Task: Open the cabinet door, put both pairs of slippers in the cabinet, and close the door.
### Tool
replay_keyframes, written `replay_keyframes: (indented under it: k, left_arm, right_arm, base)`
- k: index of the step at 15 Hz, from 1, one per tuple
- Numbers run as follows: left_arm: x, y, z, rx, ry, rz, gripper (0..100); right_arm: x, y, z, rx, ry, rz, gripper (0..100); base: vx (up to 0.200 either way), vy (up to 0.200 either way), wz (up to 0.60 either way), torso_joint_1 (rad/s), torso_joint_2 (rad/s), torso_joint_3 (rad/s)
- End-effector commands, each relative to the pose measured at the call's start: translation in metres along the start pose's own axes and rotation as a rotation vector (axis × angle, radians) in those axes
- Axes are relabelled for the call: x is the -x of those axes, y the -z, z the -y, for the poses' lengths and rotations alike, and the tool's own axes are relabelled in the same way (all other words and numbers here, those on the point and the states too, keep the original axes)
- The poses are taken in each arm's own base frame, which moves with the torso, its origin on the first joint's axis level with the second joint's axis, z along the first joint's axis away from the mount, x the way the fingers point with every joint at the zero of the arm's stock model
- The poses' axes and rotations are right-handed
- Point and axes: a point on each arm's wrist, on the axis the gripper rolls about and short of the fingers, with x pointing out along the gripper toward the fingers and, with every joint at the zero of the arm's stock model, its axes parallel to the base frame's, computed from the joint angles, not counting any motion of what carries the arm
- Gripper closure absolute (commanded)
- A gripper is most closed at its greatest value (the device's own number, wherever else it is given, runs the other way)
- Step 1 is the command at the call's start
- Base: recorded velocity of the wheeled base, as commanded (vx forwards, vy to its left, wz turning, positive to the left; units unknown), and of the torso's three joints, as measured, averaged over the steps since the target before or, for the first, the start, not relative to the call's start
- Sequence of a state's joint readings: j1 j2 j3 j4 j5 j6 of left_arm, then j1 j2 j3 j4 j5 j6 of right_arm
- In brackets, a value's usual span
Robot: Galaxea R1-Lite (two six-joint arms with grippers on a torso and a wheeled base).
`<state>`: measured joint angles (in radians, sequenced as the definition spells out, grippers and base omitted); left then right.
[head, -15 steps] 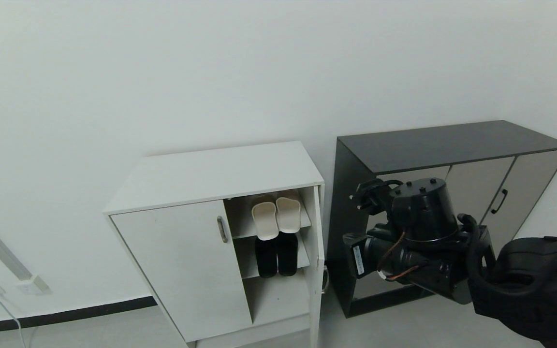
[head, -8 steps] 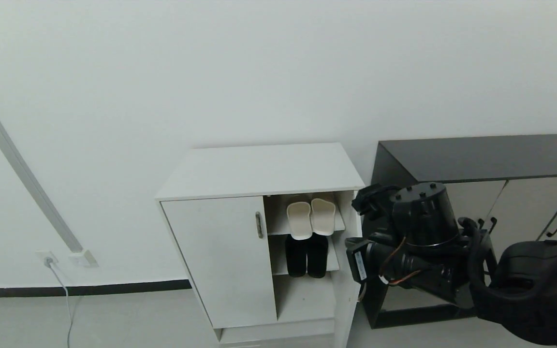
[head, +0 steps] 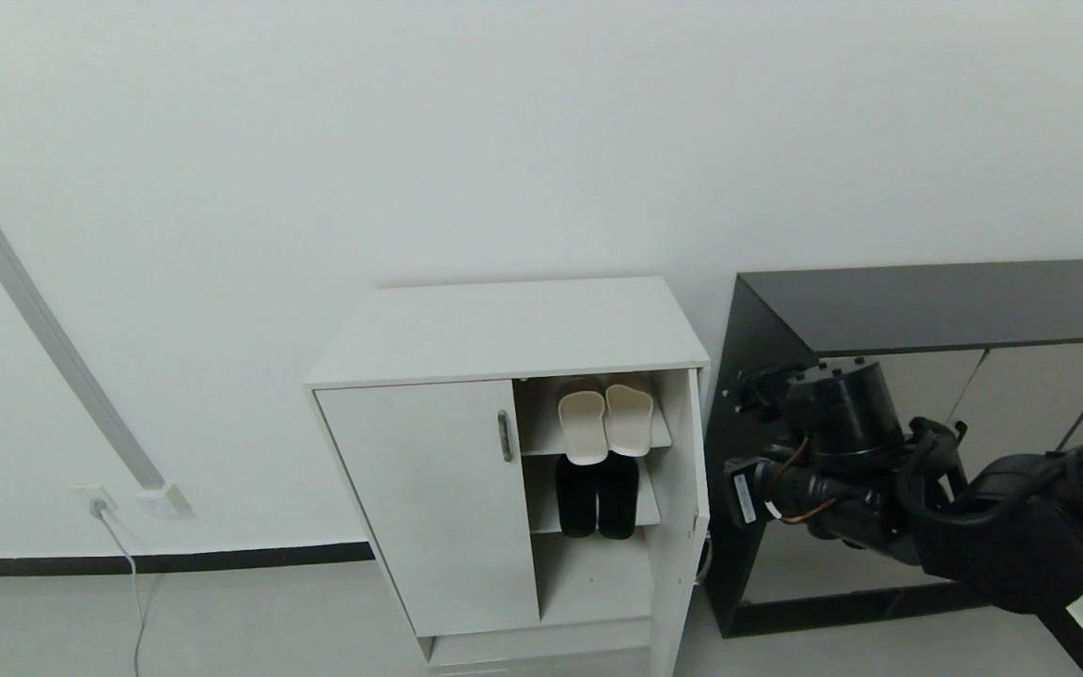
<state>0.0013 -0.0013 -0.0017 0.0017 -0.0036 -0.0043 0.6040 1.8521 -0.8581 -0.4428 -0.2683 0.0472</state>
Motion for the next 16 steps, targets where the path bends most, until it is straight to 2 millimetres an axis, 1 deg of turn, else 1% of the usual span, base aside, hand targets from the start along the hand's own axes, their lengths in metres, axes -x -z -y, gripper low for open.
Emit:
replay_keyframes:
  k: [1, 3, 5, 6, 8, 11, 13, 16]
  left_arm:
    - [0.000, 0.000, 0.000, 0.000, -0.001, -0.001, 100]
    - [0.000, 0.000, 0.000, 0.000, 0.001, -0.001, 100]
    - [0.000, 0.000, 0.000, 0.000, 0.001, -0.001, 100]
    - [0.000, 0.000, 0.000, 0.000, 0.001, -0.001, 100]
    - [0.000, 0.000, 0.000, 0.000, 0.001, -0.001, 100]
    - [0.000, 0.000, 0.000, 0.000, 0.001, -0.001, 100]
    - [0.000, 0.000, 0.000, 0.000, 0.001, -0.001, 100]
    - [0.000, 0.000, 0.000, 0.000, 0.001, -0.001, 100]
  right_arm:
    - [-0.020, 0.019, 0.003, 0.018, 0.027, -0.079, 100]
    - [-0.034, 0.028, 0.000, 0.020, 0.028, -0.096, 100]
    - [-0.048, 0.032, -0.004, 0.012, 0.017, -0.069, 100]
    - [-0.053, 0.033, -0.005, 0.010, 0.014, -0.058, 100]
    - [-0.057, 0.036, -0.017, -0.002, -0.049, -0.024, 100]
    - [-0.049, 0.024, -0.041, -0.056, -0.168, 0.086, 100]
    - [-0.042, 0.019, -0.044, -0.060, -0.194, 0.110, 100]
    - [-0.028, 0.016, -0.040, -0.062, -0.271, 0.147, 100]
  base:
    - [0.000, 0.000, 0.00, 0.000, 0.00, 0.000]
    - [0.000, 0.000, 0.00, 0.000, 0.00, 0.000]
    - [0.000, 0.000, 0.00, 0.000, 0.00, 0.000]
    - [0.000, 0.000, 0.00, 0.000, 0.00, 0.000]
    - [0.000, 0.000, 0.00, 0.000, 0.00, 0.000]
    - [0.000, 0.000, 0.00, 0.000, 0.00, 0.000]
    - [0.000, 0.000, 0.00, 0.000, 0.00, 0.000]
    - [0.000, 0.000, 0.00, 0.000, 0.00, 0.000]
